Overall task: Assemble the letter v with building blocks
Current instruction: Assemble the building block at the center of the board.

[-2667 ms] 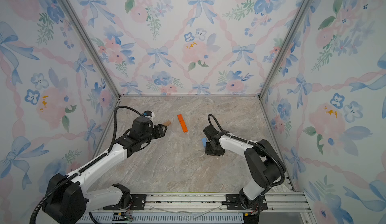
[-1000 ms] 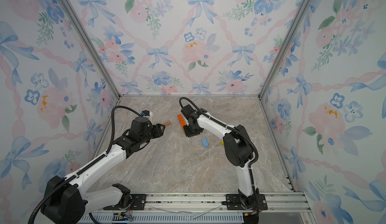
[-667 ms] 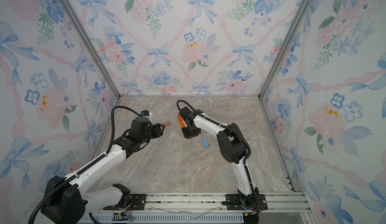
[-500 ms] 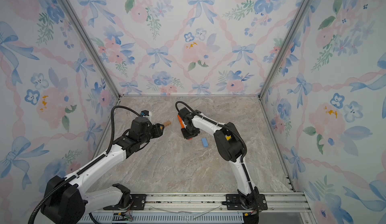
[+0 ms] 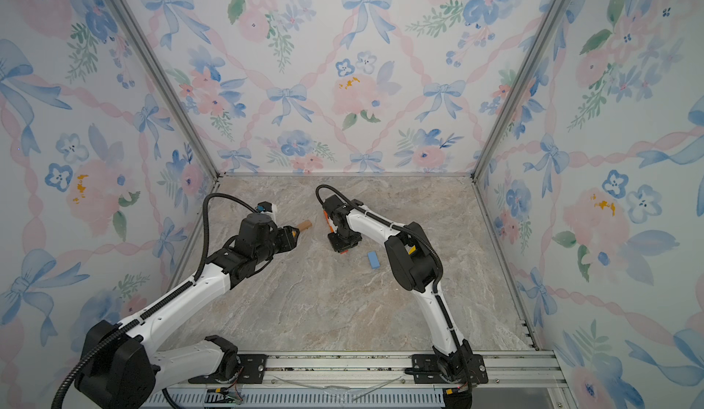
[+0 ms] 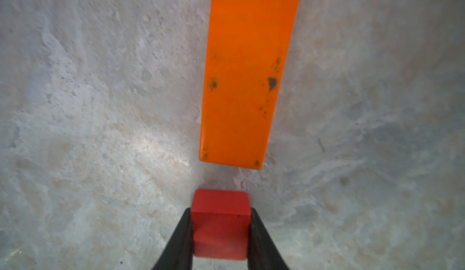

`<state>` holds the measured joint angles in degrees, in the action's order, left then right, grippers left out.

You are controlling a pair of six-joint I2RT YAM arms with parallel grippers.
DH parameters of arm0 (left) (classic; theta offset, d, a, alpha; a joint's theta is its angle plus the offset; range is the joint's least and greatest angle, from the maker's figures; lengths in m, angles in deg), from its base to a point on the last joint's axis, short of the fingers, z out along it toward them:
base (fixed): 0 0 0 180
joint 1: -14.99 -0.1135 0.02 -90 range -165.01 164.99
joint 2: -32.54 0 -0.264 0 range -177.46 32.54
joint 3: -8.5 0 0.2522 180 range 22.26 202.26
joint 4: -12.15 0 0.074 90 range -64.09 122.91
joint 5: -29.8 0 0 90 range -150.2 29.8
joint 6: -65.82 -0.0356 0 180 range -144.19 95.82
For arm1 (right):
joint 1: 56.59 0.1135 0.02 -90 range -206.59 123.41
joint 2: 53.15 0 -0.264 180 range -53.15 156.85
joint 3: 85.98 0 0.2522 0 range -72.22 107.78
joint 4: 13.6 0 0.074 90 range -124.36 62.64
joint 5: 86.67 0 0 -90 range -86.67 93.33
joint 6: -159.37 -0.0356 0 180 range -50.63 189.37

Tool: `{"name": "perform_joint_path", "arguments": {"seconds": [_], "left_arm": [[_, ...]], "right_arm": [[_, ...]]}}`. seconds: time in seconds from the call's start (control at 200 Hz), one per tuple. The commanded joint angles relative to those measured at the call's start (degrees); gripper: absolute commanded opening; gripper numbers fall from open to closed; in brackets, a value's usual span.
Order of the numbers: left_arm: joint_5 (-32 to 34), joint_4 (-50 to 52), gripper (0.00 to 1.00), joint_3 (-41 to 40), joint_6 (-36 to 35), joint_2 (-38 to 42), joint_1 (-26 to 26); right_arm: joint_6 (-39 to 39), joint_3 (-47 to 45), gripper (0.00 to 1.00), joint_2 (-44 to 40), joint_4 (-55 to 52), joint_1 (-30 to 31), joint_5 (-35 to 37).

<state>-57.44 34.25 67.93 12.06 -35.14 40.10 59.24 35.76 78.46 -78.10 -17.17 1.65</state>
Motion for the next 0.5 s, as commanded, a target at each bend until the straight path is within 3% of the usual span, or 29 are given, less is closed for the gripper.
{"name": "perform_joint_path", "arguments": {"seconds": [0.0,0.235,0.5], "left_arm": [[0.7,1.2,0.52,0.6,-0.2,-0.1,-0.2],[0.7,1.3,0.52,0.4,-0.1,0.1,-0.2],[0.4,1.5,0.52,0.4,-0.1,0.2,-0.3]], "right_arm": [[0.7,1.7,0.15,2.0,-1.9,-0.4,0.7],[0.3,3.1,0.18,2.8,-2.0,-0.6,0.5],[-0.5,3.4,0.35,2.7,-1.9,-0.7,0.6]]}}
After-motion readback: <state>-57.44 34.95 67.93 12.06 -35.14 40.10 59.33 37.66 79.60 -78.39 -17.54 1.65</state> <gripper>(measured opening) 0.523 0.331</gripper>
